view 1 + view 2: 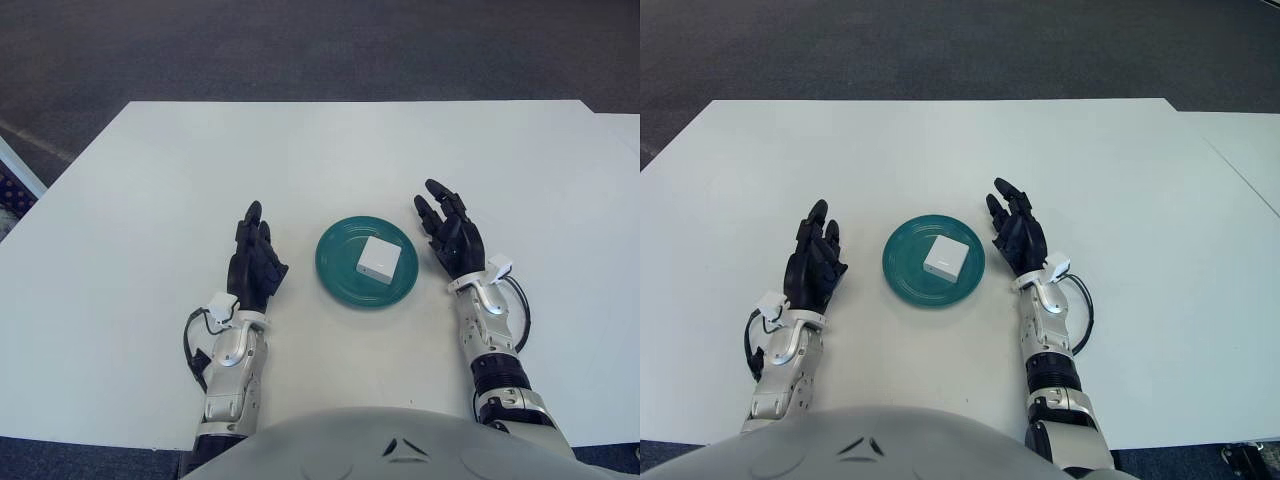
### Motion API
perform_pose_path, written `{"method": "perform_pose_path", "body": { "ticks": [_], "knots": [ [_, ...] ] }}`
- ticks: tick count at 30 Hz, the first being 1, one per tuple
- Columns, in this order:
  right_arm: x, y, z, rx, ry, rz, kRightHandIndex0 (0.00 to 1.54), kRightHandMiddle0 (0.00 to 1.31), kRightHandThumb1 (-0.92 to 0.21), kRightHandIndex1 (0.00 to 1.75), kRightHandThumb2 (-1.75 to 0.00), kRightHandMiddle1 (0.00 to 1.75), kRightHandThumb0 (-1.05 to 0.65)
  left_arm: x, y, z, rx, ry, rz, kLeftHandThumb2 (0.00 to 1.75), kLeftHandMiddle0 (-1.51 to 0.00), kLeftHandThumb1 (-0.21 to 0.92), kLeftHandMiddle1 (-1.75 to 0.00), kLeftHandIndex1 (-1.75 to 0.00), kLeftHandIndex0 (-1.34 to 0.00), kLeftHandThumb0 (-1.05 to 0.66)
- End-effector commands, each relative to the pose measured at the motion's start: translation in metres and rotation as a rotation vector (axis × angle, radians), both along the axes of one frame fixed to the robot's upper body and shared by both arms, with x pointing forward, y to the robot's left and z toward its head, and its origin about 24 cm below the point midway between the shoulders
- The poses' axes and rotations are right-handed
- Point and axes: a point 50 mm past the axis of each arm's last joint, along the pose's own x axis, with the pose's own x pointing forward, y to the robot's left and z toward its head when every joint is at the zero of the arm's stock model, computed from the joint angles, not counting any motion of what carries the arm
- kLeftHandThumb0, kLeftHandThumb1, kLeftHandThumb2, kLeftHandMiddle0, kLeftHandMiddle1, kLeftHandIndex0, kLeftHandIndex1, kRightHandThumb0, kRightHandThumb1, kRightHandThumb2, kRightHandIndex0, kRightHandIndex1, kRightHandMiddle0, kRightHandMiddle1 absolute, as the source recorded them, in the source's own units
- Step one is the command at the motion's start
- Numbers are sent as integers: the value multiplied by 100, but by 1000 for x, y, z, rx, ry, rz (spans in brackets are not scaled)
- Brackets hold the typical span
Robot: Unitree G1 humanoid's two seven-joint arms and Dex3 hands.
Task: Put the charger into the plate.
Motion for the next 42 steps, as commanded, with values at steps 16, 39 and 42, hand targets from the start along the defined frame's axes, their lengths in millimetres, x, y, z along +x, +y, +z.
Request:
{"method": "perform_pose_path", "body": {
  "ticks": [16, 39, 42],
  "knots": [
    [-25, -1, -27, 99, 74, -106, 13, 0, -92, 2, -104, 38, -99, 11, 9, -9, -8, -53, -32, 98, -10, 92, -1, -30, 0, -95],
    [-44, 0, -42, 17, 124, -335, 15, 0, -92, 1, -100, 39, -94, 22, 1, -18, 47, -126, -160, 100, -5, 92, 0, -19, 0, -98],
    [-44, -1, -41, 27, 128, -360, 15, 0, -92, 0, -101, 38, -93, 26, 3, -19, 90, -147, -165, 101, -5, 92, 0, -19, 0, -98]
  ]
}}
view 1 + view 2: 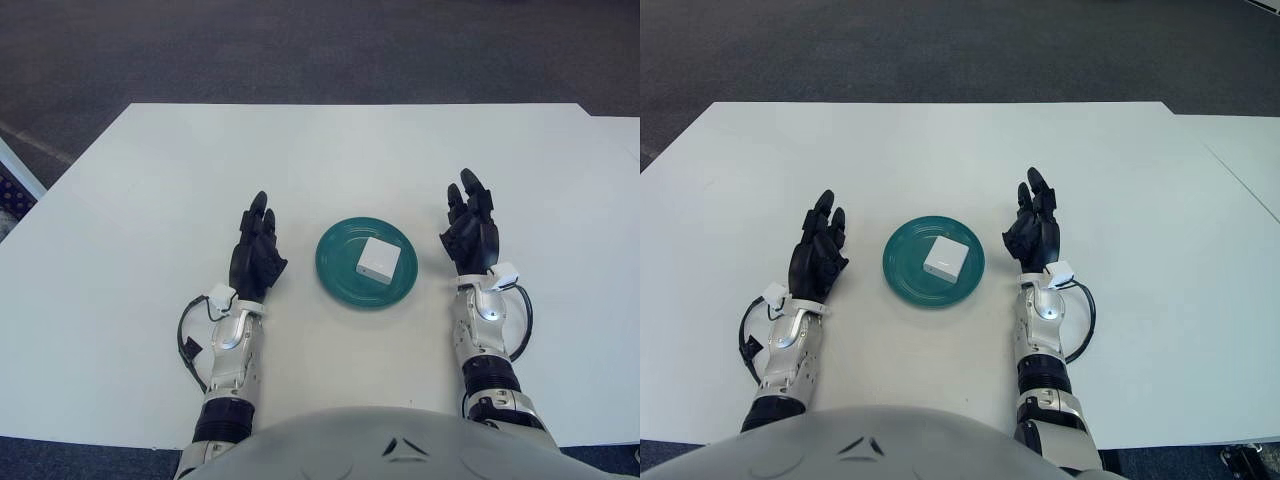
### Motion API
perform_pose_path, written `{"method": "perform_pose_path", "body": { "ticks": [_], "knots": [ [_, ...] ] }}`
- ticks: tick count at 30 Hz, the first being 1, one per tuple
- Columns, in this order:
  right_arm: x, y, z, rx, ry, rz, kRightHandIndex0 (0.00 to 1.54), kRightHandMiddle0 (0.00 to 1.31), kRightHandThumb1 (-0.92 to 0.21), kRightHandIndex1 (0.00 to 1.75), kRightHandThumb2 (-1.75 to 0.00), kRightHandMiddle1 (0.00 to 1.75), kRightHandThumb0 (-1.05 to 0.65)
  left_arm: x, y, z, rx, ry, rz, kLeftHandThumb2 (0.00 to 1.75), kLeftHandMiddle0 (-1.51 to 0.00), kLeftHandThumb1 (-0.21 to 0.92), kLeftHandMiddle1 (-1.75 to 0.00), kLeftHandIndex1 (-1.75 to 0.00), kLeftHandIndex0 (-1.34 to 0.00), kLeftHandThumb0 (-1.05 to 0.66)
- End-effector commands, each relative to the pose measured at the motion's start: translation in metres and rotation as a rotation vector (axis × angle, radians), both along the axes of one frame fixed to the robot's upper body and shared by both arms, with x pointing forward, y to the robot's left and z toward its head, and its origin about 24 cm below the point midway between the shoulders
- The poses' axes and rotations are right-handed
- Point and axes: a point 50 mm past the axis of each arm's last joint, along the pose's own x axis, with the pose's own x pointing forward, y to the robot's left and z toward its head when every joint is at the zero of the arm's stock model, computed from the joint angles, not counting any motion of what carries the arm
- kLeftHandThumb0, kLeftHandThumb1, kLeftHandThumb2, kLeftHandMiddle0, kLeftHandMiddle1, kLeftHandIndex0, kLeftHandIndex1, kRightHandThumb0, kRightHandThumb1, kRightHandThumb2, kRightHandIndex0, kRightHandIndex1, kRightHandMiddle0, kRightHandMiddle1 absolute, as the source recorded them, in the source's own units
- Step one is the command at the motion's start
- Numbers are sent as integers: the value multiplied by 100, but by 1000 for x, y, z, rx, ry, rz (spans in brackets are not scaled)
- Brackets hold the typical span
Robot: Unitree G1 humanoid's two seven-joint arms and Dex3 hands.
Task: Put the charger into the plate.
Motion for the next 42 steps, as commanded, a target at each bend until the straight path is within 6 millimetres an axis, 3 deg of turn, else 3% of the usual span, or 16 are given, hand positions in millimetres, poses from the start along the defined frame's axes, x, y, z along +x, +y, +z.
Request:
{"method": "perform_pose_path", "body": {
  "ticks": [1, 6, 22, 30, 42],
  "knots": [
    [-36, 8, -48, 107, 211, -59, 14, 0, -92, 0, -101, 37, -93, -2, 4, -11, 41, 13, -3, 101, -5, 92, 0, -19, 0, -98],
    [-39, 11, -40, 67, 176, -49, 11, 0, -92, 0, -100, 32, -93, 3, 14, -13, 54, 20, -9, 102, -6, 92, -1, -22, 0, -97],
    [-43, 2, -25, -189, 211, 12, 1, 0, -92, 0, -101, 12, -87, 4, 3, -3, 56, 19, 7, 97, -9, 92, -1, -35, 0, -91],
    [-50, 4, -13, -217, 231, 31, 0, 0, -92, 0, -101, 8, -86, -2, 1, 6, 42, 14, 5, 95, -10, 92, -1, -40, 0, -86],
    [-50, 2, -10, -231, 255, 36, 0, 0, -92, 0, -104, 3, -87, -9, -3, 9, -21, 56, -19, 93, -9, 92, 0, -41, 0, -84]
  ]
}}
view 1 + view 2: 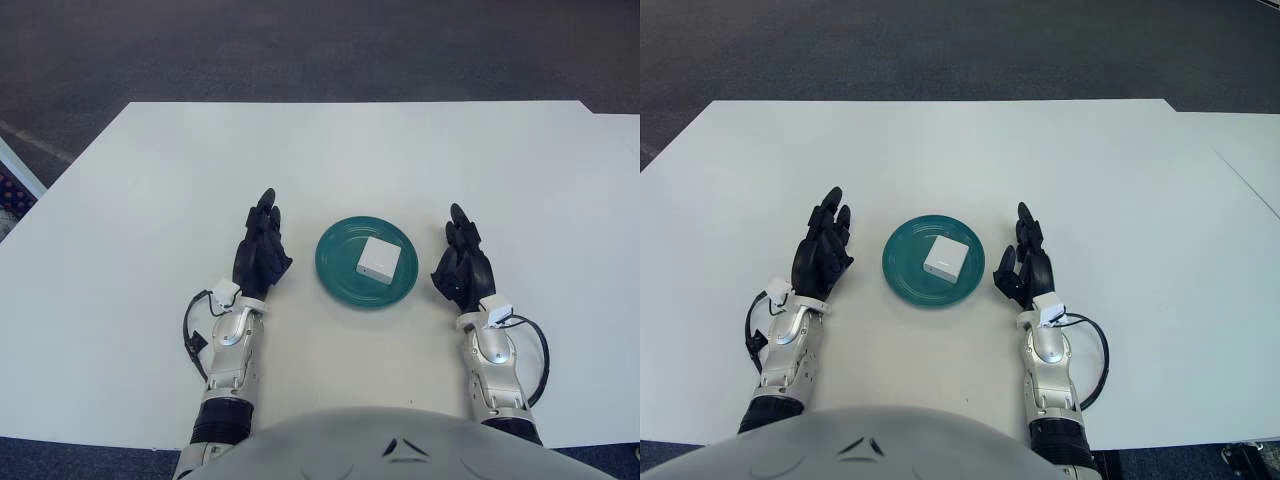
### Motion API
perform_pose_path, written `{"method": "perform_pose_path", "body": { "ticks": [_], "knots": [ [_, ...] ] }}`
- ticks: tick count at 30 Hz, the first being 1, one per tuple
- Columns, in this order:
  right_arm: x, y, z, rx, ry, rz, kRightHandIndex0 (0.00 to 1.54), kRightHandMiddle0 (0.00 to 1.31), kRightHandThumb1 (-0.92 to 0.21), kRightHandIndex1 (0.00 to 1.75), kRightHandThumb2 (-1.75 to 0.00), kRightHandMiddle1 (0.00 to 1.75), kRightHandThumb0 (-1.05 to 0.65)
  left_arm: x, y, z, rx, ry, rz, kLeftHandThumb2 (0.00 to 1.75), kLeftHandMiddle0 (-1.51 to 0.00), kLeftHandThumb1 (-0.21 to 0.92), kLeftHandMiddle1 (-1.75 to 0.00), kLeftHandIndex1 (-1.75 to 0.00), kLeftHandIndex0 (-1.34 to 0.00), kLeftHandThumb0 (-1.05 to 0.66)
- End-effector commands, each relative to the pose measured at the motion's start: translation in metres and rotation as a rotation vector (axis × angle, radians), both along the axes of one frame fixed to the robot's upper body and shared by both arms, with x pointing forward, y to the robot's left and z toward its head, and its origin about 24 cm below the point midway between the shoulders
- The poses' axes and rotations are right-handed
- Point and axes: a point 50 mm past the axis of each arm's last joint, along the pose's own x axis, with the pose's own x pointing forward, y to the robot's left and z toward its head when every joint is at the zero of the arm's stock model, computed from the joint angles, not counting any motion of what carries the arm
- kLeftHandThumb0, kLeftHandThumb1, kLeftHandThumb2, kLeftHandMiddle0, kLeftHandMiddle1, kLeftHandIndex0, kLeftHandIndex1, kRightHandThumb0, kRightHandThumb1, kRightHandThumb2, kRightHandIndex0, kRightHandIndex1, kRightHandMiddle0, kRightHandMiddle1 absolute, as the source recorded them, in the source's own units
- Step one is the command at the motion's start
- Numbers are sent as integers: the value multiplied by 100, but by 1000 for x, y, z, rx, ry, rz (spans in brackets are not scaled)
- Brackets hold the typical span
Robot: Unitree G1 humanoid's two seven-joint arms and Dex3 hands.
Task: Put the charger into the plate.
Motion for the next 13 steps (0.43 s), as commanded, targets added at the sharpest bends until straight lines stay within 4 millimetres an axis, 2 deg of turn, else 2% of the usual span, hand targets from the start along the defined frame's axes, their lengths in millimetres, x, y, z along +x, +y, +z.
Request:
{"method": "perform_pose_path", "body": {
  "ticks": [1, 13],
  "knots": [
    [-5, -2, -8, -3, 65, -4, 0, 0, -92, 0, -104, 3, -87, -2, 0, 0, -6, 13, -3, 93, -9, 92, 0, -41, 0, -84],
    [-5, -3, -9, 15, 112, -25, 0, 0, -92, 0, -103, 0, -86, -8, -1, 2, -4, 31, -1, 93, -6, 92, 0, -32, 0, -85]
  ]
}}
